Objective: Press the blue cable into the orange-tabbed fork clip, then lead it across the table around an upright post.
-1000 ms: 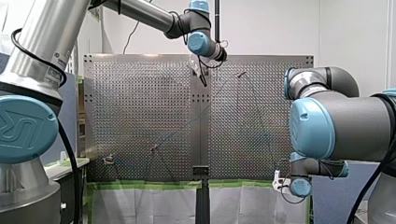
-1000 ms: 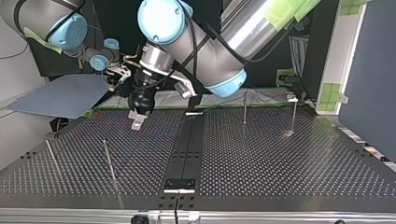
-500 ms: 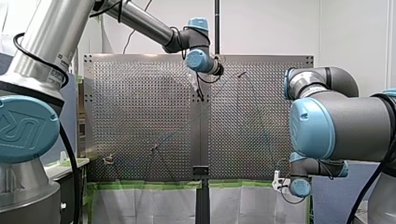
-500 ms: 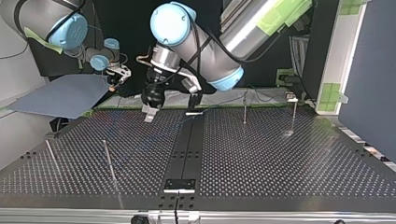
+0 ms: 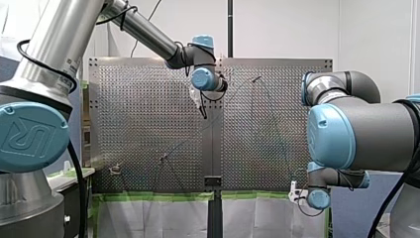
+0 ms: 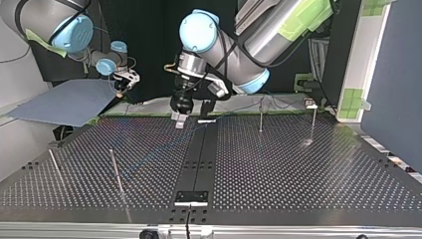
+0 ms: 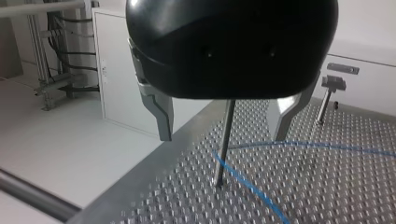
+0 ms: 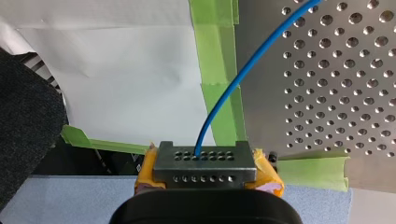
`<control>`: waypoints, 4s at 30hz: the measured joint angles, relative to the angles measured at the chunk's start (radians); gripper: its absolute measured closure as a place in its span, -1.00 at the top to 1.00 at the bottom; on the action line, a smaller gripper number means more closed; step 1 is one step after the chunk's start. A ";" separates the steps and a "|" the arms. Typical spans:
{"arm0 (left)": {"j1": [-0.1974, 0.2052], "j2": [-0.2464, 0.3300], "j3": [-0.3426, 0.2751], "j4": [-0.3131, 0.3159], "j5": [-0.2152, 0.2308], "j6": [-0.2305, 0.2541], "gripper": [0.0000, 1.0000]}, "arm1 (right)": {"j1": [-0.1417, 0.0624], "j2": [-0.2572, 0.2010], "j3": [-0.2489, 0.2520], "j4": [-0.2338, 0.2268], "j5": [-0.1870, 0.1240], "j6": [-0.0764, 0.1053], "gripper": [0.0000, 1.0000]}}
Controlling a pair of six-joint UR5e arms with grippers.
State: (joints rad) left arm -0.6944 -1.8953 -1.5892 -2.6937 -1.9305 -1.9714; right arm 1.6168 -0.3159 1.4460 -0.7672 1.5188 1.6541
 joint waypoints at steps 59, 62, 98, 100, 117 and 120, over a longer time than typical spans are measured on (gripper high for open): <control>0.059 0.000 -0.498 0.497 0.081 0.009 1.00 | 0.004 0.000 0.000 0.001 -0.005 0.000 -1.00; 0.059 0.000 -0.524 0.523 0.082 0.011 1.00 | 0.004 0.000 0.000 0.000 -0.006 0.000 -1.00; 0.068 -0.001 -0.711 0.673 0.104 0.033 1.00 | -0.004 0.000 -0.006 0.022 -0.009 0.003 -1.00; 0.068 -0.001 -0.711 0.673 0.104 0.033 1.00 | -0.004 0.000 -0.006 0.021 -0.009 0.003 -1.00; 0.068 -0.001 -0.711 0.673 0.104 0.033 1.00 | -0.004 0.000 -0.006 0.022 -0.009 0.003 -1.00; 0.068 -0.001 -0.711 0.673 0.104 0.033 1.00 | -0.004 0.000 -0.006 0.021 -0.009 0.003 -1.00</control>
State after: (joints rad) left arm -0.6263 -1.8965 -2.3006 -2.0205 -1.8261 -1.9387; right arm 1.6129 -0.3154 1.4399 -0.7457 1.5096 1.6570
